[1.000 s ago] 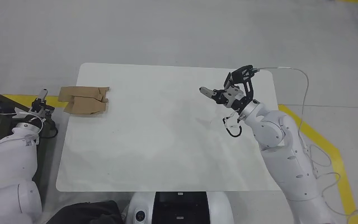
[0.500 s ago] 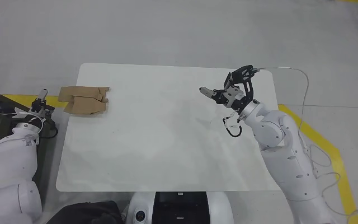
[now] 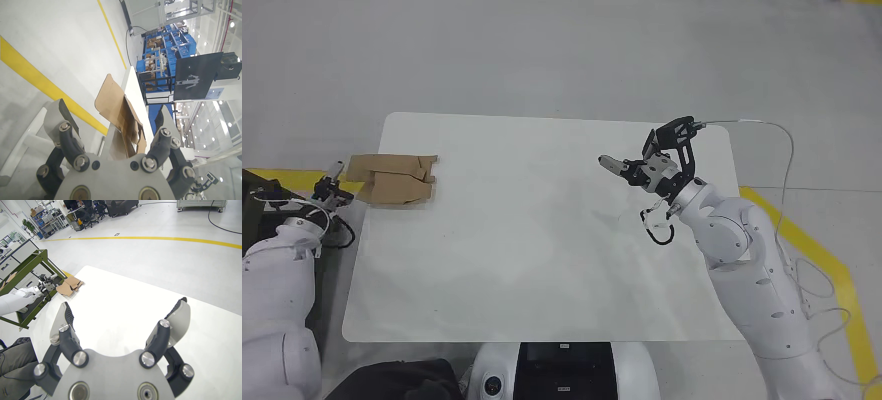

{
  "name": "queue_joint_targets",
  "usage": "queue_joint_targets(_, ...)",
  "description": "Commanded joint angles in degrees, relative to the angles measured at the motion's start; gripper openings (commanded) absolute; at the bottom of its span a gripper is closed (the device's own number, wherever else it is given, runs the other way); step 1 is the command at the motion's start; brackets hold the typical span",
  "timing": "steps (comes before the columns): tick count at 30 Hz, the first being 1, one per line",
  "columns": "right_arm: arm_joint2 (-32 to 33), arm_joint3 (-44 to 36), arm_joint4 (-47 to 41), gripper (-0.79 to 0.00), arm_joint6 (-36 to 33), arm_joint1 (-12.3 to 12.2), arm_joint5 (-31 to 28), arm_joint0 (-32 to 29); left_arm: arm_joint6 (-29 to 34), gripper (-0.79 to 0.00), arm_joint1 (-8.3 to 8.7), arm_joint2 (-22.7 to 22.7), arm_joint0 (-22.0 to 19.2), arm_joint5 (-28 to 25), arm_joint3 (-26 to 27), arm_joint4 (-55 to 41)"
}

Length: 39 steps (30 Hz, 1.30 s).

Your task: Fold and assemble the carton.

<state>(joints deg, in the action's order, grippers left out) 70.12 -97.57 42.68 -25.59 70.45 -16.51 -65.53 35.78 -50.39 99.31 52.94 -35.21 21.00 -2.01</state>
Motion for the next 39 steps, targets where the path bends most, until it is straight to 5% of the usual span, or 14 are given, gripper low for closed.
queue_joint_targets(1, 0.00, 0.01, -0.01, 0.000, 0.00, 0.00, 0.00, 0.00, 0.35, 0.000, -0.43, -0.44, 0.03, 0.85, 0.53, -0.90)
queue_joint_targets(18, 0.00, 0.01, -0.01, 0.000, 0.00, 0.00, 0.00, 0.00, -5.59, 0.000, -2.77, -3.11, -4.22, 5.23, -2.20, -3.18)
queue_joint_targets(21, 0.00, 0.01, -0.01, 0.000, 0.00, 0.00, 0.00, 0.00, -6.10, -0.142, -2.88, -3.16, -5.03, 5.59, -2.95, -3.52)
queue_joint_targets(22, 0.00, 0.01, -0.01, 0.000, 0.00, 0.00, 0.00, 0.00, -6.12, -0.271, -2.88, -3.18, -5.15, 5.61, -3.08, -3.53)
queue_joint_targets(23, 0.00, 0.01, -0.01, 0.000, 0.00, 0.00, 0.00, 0.00, -6.25, -0.296, -2.87, -3.23, -5.34, 5.65, -3.25, -3.45)
queue_joint_targets(24, 0.00, 0.01, -0.01, 0.000, 0.00, 0.00, 0.00, 0.00, -6.33, -0.409, -2.89, -3.33, -5.60, 5.77, -3.47, -3.35)
queue_joint_targets(28, 0.00, 0.01, -0.01, 0.000, 0.00, 0.00, 0.00, 0.00, -6.72, -0.523, -2.92, -3.37, -6.56, 6.89, -4.35, -3.55)
queue_joint_targets(31, 0.00, 0.01, -0.01, 0.000, 0.00, 0.00, 0.00, 0.00, -6.26, -0.720, -2.73, -3.06, -7.33, 7.64, -4.92, -4.14)
queue_joint_targets(33, 0.00, 0.01, -0.01, 0.000, 0.00, 0.00, 0.00, 0.00, -5.74, -0.785, -2.58, -2.89, -7.71, 7.57, -5.17, -4.40)
queue_joint_targets(39, 0.00, 0.01, -0.01, 0.000, 0.00, 0.00, 0.00, 0.00, -2.42, -0.785, -2.12, -2.04, -8.39, 7.16, -5.27, -6.27)
